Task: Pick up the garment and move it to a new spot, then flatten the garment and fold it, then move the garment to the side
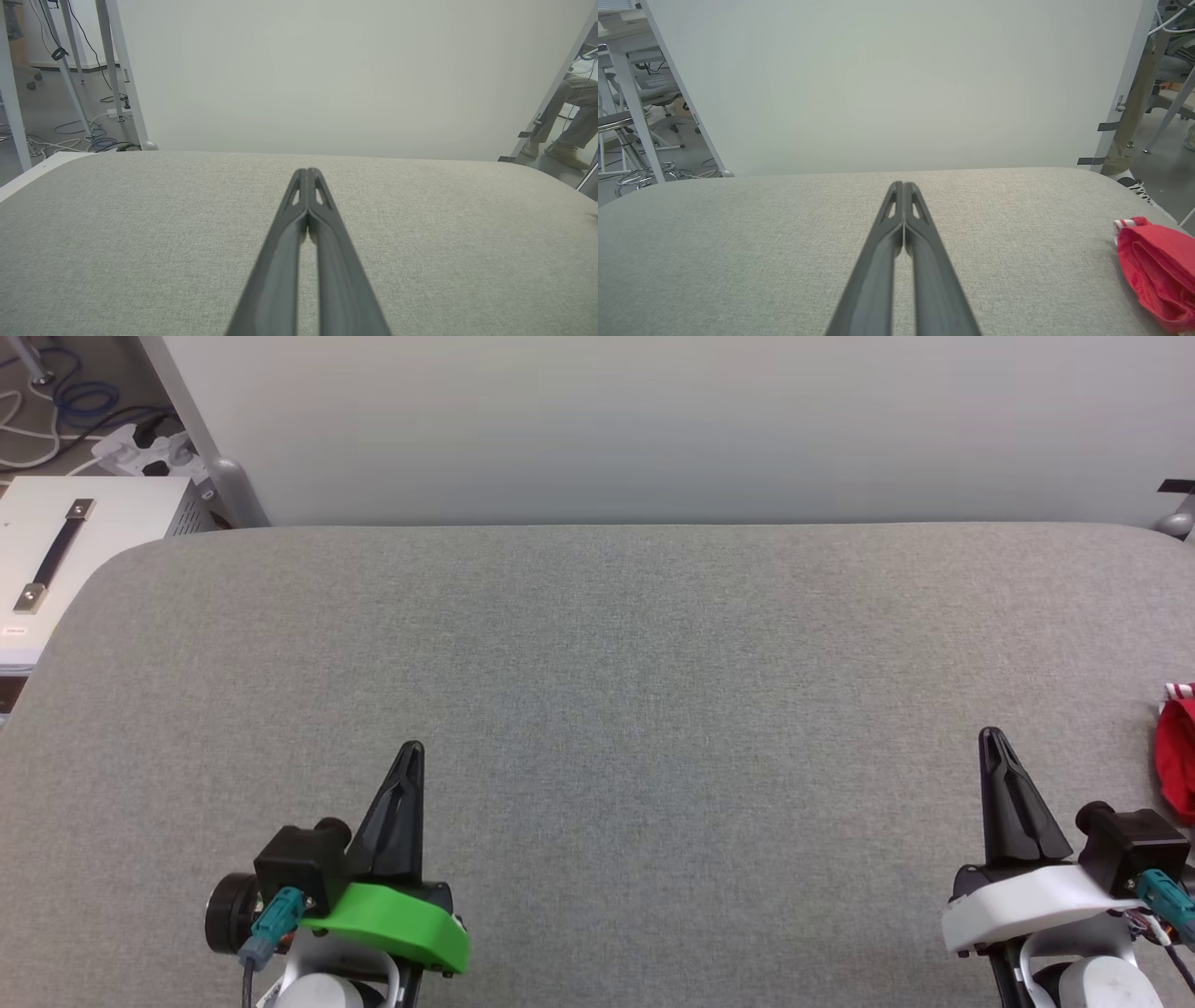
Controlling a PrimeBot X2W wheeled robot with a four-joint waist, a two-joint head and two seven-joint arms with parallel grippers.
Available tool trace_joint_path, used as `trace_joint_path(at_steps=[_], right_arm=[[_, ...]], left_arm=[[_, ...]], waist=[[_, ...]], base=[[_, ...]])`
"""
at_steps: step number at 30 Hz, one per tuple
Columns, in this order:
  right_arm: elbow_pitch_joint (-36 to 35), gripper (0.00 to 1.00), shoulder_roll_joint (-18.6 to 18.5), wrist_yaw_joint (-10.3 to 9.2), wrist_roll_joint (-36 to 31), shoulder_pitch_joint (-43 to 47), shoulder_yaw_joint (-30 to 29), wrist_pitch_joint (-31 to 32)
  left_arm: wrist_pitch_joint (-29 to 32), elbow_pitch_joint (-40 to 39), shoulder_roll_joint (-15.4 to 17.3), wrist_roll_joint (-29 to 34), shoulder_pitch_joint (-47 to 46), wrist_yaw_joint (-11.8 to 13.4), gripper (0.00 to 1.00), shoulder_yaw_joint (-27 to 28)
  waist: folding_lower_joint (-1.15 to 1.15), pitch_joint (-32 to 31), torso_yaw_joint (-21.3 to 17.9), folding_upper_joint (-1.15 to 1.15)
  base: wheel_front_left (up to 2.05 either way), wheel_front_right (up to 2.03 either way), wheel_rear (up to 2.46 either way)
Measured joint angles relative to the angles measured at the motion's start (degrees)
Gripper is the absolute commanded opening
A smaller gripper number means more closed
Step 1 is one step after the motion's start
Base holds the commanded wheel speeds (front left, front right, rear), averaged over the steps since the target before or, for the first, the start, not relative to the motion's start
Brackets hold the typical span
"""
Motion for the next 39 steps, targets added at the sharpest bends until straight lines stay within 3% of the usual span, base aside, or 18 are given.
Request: trace_joint_path(at_steps=[39], right_arm=[[-1.19,0.00,0.01,0.00,-2.44,0.19,1.25,4.44]], left_arm=[[4.37,-1.80,0.00,3.52,0.01,2.14,0.00,1.59]], waist=[[0.00,-0.67,-0.68,0.00]], base=[[0.00,0.00,0.00]])
